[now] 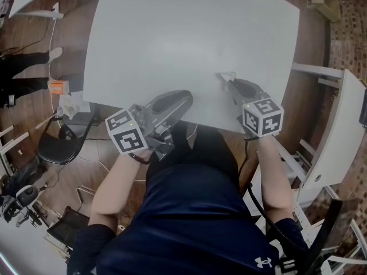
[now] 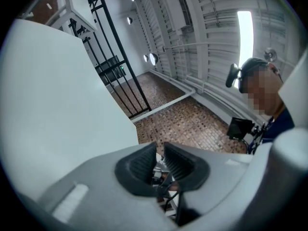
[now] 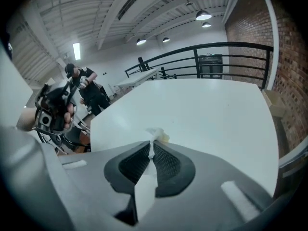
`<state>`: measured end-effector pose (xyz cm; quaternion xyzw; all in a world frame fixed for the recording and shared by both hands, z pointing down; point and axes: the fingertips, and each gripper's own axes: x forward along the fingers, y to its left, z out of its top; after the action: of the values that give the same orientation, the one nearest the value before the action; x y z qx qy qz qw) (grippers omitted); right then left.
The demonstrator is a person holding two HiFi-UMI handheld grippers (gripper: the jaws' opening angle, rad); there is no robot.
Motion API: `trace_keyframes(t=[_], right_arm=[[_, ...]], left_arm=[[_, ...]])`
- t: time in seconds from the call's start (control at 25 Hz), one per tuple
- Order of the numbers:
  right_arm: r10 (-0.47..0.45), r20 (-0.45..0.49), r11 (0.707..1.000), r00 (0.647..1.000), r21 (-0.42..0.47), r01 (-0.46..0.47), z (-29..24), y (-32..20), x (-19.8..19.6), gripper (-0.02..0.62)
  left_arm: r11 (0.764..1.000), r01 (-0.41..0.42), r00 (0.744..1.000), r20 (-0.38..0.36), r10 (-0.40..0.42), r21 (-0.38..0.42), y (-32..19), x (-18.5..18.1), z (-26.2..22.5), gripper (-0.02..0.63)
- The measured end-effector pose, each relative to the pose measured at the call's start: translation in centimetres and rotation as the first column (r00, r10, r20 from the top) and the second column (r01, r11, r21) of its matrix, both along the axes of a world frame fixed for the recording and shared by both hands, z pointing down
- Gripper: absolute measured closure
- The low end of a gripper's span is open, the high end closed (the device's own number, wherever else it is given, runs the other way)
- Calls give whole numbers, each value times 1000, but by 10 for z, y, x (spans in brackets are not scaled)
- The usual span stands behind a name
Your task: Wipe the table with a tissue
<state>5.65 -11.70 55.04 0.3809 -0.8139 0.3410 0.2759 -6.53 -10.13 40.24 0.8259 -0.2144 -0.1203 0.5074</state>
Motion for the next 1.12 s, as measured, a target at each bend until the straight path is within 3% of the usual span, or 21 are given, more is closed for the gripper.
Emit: trace_keyframes(t=[0.2, 0.48, 0.96, 1.12], right_arm=[[123, 161, 991, 979, 37, -130, -55, 4, 14, 569], [272, 369, 943, 889, 82, -323, -126, 19, 33, 569], [358, 454, 866, 816, 164, -472, -187, 56, 34, 569], [413, 455, 815, 789, 201, -543, -192, 65, 27, 569]], left_arm=[[998, -30, 999, -11, 30, 49, 3, 10, -21, 555], [988, -84, 996, 26, 81, 130, 20, 16, -42, 555], [967, -141, 990, 49, 134, 212, 43, 11, -59, 555], [966, -150, 988, 1, 153, 209, 49, -8, -60, 561]])
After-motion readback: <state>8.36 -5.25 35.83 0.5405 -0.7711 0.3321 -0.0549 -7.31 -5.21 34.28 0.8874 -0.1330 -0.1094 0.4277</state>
